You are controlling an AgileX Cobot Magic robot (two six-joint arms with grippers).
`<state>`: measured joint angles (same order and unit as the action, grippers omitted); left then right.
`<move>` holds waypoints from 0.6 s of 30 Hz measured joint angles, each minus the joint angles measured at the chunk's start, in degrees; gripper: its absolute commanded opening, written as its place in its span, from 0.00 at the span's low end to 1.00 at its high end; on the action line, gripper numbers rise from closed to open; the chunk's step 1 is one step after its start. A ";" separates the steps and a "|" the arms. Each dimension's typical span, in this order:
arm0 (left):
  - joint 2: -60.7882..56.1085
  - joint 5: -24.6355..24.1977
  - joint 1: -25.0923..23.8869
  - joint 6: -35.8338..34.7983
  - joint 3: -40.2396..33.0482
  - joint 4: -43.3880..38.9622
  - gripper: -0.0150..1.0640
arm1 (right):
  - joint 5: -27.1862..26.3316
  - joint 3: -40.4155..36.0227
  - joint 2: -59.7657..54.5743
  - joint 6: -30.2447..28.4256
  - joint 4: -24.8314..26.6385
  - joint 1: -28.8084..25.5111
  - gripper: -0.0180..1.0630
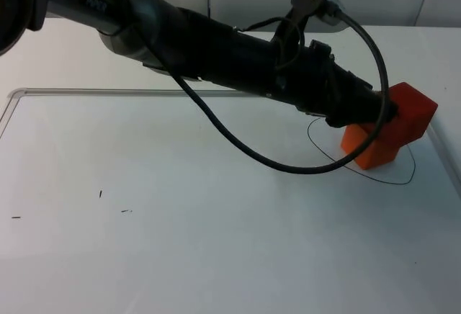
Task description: Pick up one cube with the left hand and another cube with the right hand. First place the cube in the right hand at the target position, then stack the cube in the left hand on top.
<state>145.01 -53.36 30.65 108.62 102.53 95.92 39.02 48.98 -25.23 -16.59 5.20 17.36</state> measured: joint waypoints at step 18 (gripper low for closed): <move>-1.78 -0.09 -3.99 0.46 0.00 -4.59 0.61 | 0.00 0.00 0.00 0.00 0.00 0.00 0.78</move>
<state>143.24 -53.45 26.66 109.07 102.53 91.33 39.02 48.98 -25.23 -16.59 5.20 17.36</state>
